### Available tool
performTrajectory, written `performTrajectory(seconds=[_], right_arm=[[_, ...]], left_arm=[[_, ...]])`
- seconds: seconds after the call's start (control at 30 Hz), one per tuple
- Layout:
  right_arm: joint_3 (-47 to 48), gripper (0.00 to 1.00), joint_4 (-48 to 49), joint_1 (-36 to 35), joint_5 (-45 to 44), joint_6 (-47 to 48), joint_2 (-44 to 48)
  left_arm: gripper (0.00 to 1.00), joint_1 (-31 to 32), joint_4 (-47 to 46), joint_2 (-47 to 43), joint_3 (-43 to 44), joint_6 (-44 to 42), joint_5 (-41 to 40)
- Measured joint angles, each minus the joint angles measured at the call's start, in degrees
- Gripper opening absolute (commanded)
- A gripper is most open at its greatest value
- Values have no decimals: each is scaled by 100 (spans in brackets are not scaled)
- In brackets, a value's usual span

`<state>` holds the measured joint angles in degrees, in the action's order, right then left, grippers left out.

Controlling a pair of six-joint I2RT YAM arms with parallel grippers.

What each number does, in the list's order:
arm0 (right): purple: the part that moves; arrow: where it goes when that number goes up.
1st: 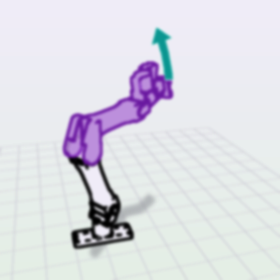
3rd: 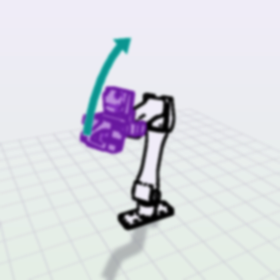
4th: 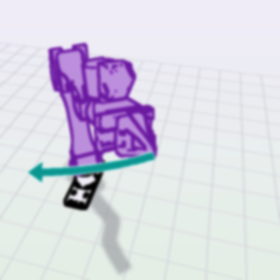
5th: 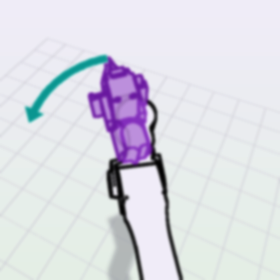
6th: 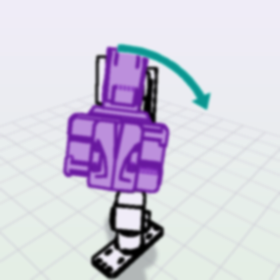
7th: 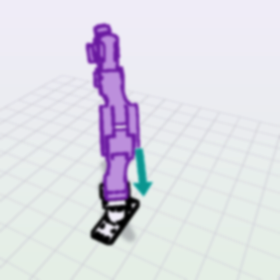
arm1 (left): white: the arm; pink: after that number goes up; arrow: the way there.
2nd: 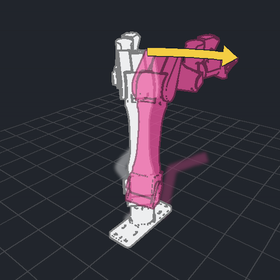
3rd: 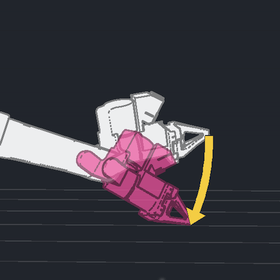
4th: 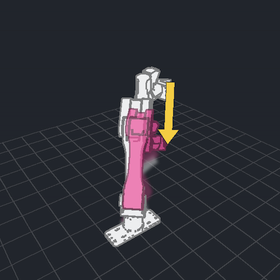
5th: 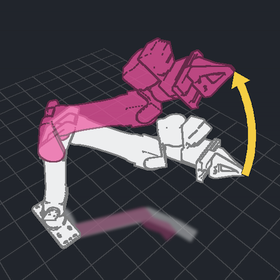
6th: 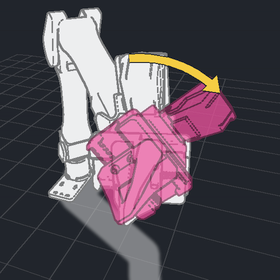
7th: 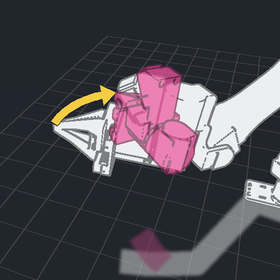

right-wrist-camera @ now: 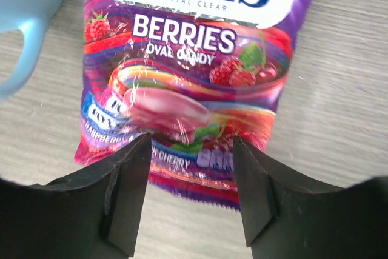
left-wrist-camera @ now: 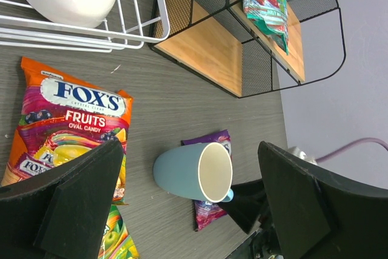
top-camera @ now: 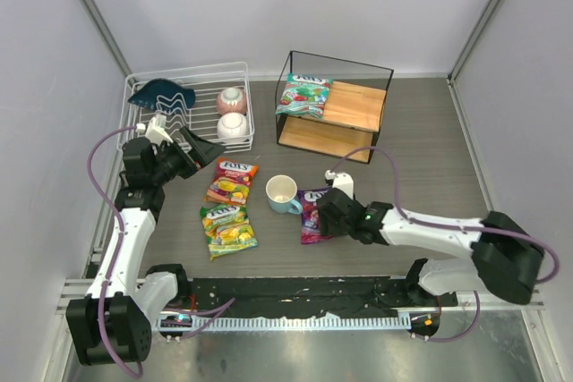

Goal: Place and organize the candy bags onto the shelf

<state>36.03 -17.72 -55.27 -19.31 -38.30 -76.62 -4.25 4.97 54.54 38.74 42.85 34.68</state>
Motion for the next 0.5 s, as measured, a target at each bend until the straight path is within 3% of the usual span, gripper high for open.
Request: performTrajectory(seconds=[0.07, 0.13, 0.27, 0.5], right_arm=[[-186, 77, -199, 0, -11, -13, 588], [-232, 81, -304, 9, -87, -68, 1110], [-232, 82, -291, 103, -251, -129, 1633], [-660, 82, -162, 682, -326, -533, 1526]], left_arm=[[100, 0, 0, 0, 0, 2, 0], [100, 0, 0, 0, 0, 2, 0], [100, 0, 0, 0, 0, 2, -2], [100, -2, 2, 0, 0, 0, -2]])
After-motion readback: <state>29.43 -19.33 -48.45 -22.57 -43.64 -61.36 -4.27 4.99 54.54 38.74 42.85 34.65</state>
